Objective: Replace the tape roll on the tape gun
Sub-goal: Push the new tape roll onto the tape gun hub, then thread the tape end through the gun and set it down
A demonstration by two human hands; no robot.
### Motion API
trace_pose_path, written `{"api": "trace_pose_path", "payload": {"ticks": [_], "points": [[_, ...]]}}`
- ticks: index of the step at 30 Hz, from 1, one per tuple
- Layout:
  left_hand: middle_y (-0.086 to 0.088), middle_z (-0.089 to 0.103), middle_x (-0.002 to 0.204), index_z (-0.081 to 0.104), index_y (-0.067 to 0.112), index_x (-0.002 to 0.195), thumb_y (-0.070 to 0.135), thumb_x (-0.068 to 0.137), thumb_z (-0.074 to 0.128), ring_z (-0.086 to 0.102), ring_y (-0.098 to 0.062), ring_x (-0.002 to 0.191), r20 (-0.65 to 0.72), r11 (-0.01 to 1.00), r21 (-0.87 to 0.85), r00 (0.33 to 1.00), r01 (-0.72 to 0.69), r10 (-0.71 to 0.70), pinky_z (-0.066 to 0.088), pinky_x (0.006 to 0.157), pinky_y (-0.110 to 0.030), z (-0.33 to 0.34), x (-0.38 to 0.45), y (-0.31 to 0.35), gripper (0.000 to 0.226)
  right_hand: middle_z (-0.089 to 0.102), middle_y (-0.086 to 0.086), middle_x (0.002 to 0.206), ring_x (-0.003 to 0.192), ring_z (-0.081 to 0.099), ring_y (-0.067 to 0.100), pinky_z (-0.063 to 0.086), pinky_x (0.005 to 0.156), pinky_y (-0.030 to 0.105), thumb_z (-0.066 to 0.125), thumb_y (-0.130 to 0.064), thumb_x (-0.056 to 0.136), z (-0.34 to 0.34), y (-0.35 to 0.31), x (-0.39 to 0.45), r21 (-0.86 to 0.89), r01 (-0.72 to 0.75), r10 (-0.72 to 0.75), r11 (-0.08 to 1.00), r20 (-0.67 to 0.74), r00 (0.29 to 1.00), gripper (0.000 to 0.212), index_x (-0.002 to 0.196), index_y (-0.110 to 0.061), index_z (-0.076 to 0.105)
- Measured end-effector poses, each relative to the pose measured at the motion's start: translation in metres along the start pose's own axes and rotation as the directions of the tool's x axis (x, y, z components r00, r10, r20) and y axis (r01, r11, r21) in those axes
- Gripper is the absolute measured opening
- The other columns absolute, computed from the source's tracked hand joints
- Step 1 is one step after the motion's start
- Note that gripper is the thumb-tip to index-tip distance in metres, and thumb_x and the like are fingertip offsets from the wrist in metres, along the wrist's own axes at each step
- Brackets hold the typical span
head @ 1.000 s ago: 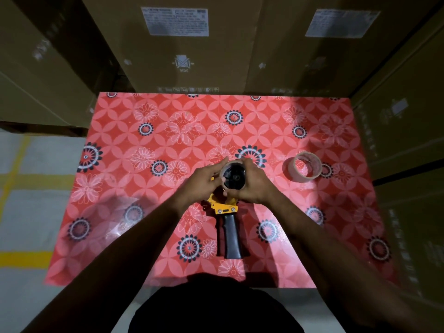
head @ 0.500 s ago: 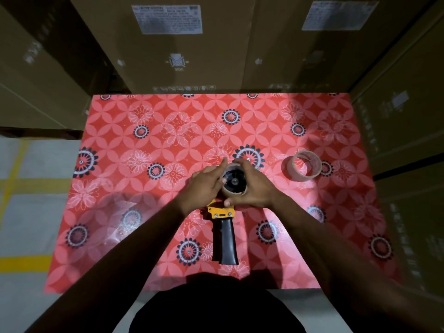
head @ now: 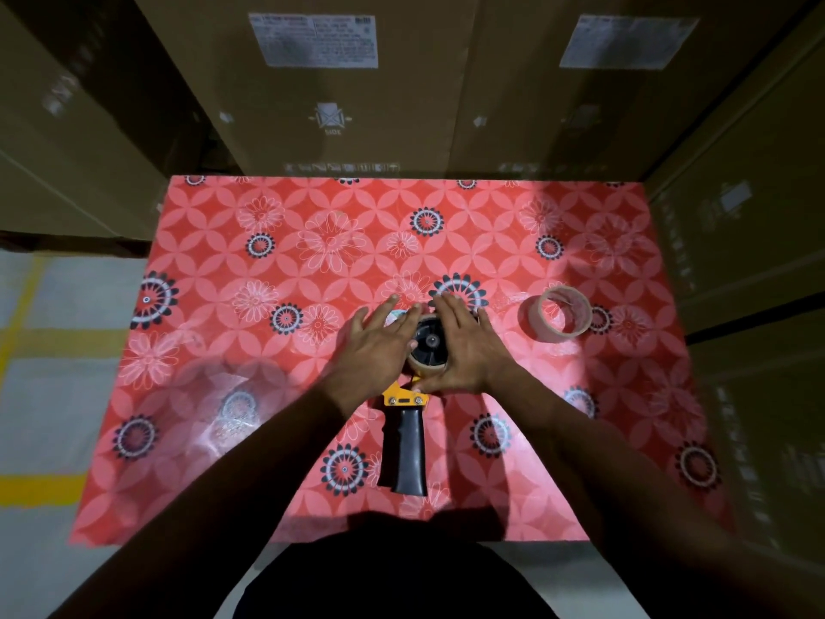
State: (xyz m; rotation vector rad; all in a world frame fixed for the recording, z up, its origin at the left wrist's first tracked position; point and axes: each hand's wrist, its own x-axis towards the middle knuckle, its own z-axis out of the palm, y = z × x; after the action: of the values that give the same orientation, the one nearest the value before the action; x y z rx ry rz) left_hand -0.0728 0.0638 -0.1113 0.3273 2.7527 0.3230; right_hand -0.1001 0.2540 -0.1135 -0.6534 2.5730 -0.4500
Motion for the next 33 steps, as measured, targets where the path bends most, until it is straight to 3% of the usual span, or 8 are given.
{"api": "trace_pose_path", "payload": {"ticks": [4, 6, 8, 12, 14, 18, 24, 33], "points": [[0.007, 0.012, 0.170, 0.008, 0.032, 0.162, 0.039, 0.109, 0.032, -0.003, -0.016, 0.157, 0.004, 0.958, -0.284, 1.000, -0.020, 0.022, 0.009, 0.125, -0.056, -0.010, -0.009, -0.005, 0.058, -0.019, 0.010, 0.169, 0.157, -0.014, 0.027, 0.004, 0.124, 0.063, 0.077, -0.074, 0.055, -0.005, 0.002, -0.003, 0.122, -0.050, 0.038, 0.991, 0.103, 0.994, 0.153, 0.158, -0.017, -0.021], [-0.001, 0.020, 0.167, 0.021, 0.039, 0.159, 0.038, 0.108, 0.040, 0.023, -0.021, 0.151, -0.103, 0.805, -0.593, 0.989, 0.024, -0.105, 0.025, 0.121, -0.054, -0.015, -0.022, -0.015, 0.054, -0.016, 0.010, 0.169, 0.158, -0.009, 0.029, 0.009, 0.124, 0.062, 0.077, -0.067, 0.057, -0.008, 0.001, -0.015, 0.265, -0.068, 0.057, 0.962, 0.049, 0.997, 0.147, 0.158, -0.023, -0.020], [-0.010, 0.041, 0.150, 0.039, 0.036, 0.152, 0.033, 0.105, 0.050, 0.049, -0.017, 0.129, -0.224, 0.737, -0.675, 0.947, 0.018, -0.229, 0.043, 0.110, -0.042, -0.013, -0.043, -0.028, 0.048, 0.009, 0.012, 0.166, 0.155, 0.011, 0.026, 0.023, 0.121, 0.048, 0.072, -0.060, 0.073, -0.007, -0.006, -0.035, 0.419, -0.069, 0.112, 0.905, -0.078, 0.991, 0.123, 0.161, -0.023, -0.005], [0.001, 0.063, 0.112, 0.061, 0.027, 0.133, 0.017, 0.096, 0.065, 0.056, -0.002, 0.089, -0.361, 0.831, -0.555, 0.907, -0.021, -0.218, 0.050, 0.074, -0.013, 0.005, -0.096, -0.047, 0.038, 0.046, 0.007, 0.122, 0.116, 0.053, 0.029, 0.040, 0.080, 0.031, 0.054, -0.058, 0.085, 0.017, -0.044, -0.080, 0.403, -0.127, 0.268, 0.906, -0.316, 0.910, 0.070, 0.139, -0.015, 0.040], [0.005, 0.062, 0.108, 0.064, 0.028, 0.130, 0.020, 0.093, 0.070, 0.057, -0.005, 0.089, -0.333, 0.853, -0.522, 0.927, -0.029, -0.172, 0.051, 0.075, -0.018, 0.020, -0.113, -0.051, 0.039, 0.047, 0.005, 0.118, 0.105, 0.058, 0.029, 0.039, 0.071, 0.031, 0.057, -0.056, 0.089, 0.034, -0.070, -0.092, 0.336, -0.225, 0.321, 0.915, -0.264, 0.910, 0.059, 0.130, -0.016, 0.042], [0.006, 0.064, 0.110, 0.064, 0.032, 0.134, 0.037, 0.092, 0.072, 0.057, -0.010, 0.099, -0.364, 0.916, -0.382, 0.931, -0.119, -0.031, 0.051, 0.081, -0.028, 0.035, -0.119, -0.050, 0.043, 0.050, 0.010, 0.120, 0.101, 0.064, 0.034, 0.041, 0.068, 0.035, 0.065, -0.057, 0.088, 0.064, -0.106, -0.095, 0.223, -0.326, 0.368, 0.919, -0.185, 0.911, 0.069, 0.132, -0.016, 0.032], [0.002, 0.066, 0.102, 0.065, 0.023, 0.133, 0.047, 0.090, 0.067, 0.059, -0.016, 0.094, -0.402, 0.976, -0.179, 0.915, -0.124, 0.043, 0.054, 0.077, -0.036, 0.033, -0.109, -0.043, 0.049, 0.064, 0.014, 0.118, 0.097, 0.069, 0.037, 0.042, 0.066, 0.031, 0.080, -0.032, 0.082, 0.080, -0.113, -0.098, 0.390, -0.313, 0.426, 0.866, -0.248, 0.870, 0.079, 0.136, -0.016, 0.025], [-0.001, 0.068, 0.084, 0.076, 0.012, 0.097, 0.033, 0.088, 0.077, 0.061, -0.021, 0.080, -0.475, 0.985, -0.017, 0.868, -0.171, 0.142, 0.050, 0.078, -0.035, 0.029, -0.093, -0.036, 0.022, 0.068, 0.012, 0.104, 0.084, 0.070, 0.032, 0.051, 0.060, 0.034, 0.085, -0.028, 0.077, 0.080, -0.108, -0.101, 0.450, -0.260, 0.405, 0.854, -0.263, 0.876, 0.076, 0.126, -0.020, 0.027]]}}
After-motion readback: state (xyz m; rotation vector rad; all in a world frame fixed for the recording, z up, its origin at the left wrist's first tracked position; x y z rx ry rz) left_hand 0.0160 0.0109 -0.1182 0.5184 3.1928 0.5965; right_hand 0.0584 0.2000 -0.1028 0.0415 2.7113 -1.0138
